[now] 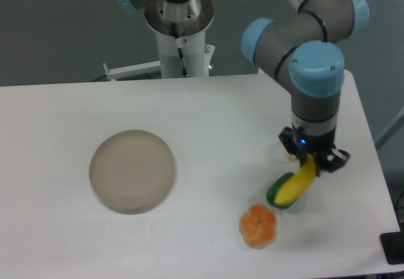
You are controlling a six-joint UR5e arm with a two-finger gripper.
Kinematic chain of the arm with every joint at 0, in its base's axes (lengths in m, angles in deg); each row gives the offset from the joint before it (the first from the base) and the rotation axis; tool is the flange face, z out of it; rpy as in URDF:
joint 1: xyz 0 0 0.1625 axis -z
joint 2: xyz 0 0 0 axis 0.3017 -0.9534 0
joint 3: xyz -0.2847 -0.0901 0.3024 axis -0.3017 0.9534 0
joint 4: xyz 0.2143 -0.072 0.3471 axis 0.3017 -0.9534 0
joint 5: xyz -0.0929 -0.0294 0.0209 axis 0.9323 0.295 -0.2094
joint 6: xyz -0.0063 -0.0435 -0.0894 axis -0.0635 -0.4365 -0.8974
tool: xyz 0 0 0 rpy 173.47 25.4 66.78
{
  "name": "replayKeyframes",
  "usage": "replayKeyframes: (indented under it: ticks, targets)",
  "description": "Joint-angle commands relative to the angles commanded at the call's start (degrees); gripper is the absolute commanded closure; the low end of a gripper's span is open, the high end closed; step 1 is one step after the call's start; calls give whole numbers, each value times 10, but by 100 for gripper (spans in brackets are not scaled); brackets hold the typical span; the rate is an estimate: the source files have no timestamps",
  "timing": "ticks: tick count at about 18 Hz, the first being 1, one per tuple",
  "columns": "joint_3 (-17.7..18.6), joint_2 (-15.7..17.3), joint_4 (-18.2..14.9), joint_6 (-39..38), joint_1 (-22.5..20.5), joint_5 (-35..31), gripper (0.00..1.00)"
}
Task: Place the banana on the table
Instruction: 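Carry the banana over the table toward the space beside the plate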
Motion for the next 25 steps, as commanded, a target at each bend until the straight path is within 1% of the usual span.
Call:
replayKeyframes:
  ticks: [1,2,3,5,7,8,10,13,14,17,20,23,25]
  targets:
    - [19,11,-1,1,-2,10,78]
    - [50,26,-2,0,-2,13,78]
    - [90,35,3,-7,-1,16,78]
    - [120,37,7,-19,-4,23,78]
    - [125,34,9,-70,1,27,78]
    - [127,30,16,-102,3,26,77]
    - [136,22,47,-157,10,27,77]
    - [157,5,110,-219,30,26,77]
    - [162,3,119,-227,30,26,77]
    - [175,-2,122,-240,31,25,77]
    - [180,-11,129,-243,39,24,77]
    - [185,-33,170,-242,53,20,77]
    - [187,-42,184,-245,62,18,77]
